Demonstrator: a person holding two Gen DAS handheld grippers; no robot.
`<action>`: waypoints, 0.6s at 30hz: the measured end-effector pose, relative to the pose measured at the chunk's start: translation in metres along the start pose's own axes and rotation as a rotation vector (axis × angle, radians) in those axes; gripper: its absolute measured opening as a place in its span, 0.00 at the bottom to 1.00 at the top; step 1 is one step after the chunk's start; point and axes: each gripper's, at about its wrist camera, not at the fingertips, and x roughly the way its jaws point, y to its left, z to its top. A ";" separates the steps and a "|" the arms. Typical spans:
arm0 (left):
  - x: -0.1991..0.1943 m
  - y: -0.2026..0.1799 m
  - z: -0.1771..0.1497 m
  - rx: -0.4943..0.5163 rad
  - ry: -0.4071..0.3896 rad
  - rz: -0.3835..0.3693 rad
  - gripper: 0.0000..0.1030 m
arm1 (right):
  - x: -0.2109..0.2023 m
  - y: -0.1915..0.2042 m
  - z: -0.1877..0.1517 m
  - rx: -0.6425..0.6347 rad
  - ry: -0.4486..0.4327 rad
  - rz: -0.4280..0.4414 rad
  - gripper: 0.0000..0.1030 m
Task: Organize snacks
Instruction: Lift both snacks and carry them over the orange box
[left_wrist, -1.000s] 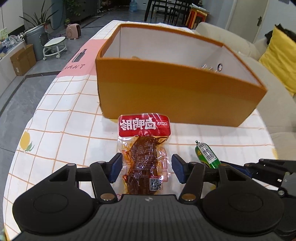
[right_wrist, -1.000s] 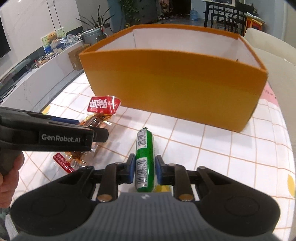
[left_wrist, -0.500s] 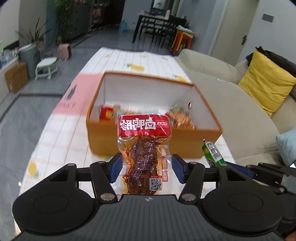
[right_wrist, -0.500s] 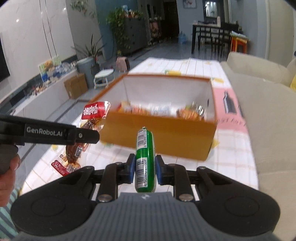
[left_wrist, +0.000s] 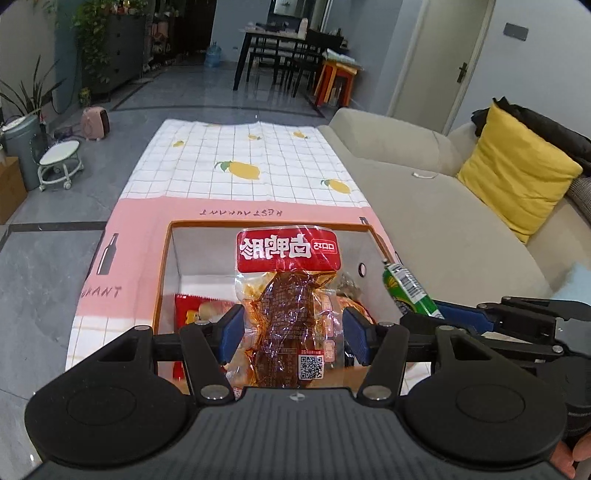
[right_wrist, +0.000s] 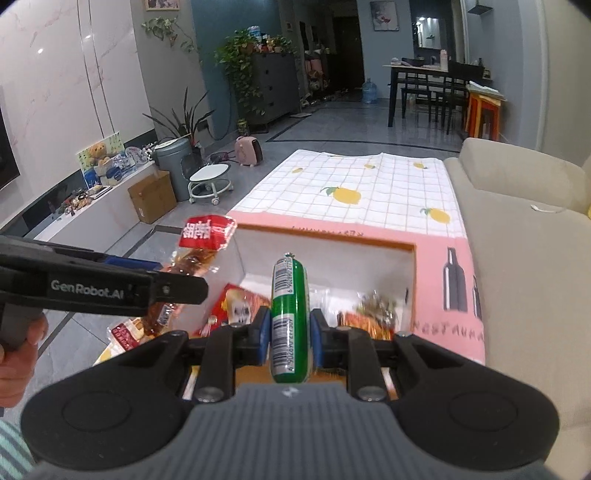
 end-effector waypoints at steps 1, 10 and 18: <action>0.006 0.002 0.004 -0.001 0.009 0.003 0.64 | 0.008 -0.002 0.006 -0.003 0.011 0.002 0.19; 0.078 0.020 0.020 0.020 0.126 0.062 0.64 | 0.089 -0.022 0.027 0.003 0.145 -0.034 0.19; 0.131 0.031 0.010 0.050 0.226 0.121 0.64 | 0.141 -0.029 0.015 0.020 0.212 -0.086 0.19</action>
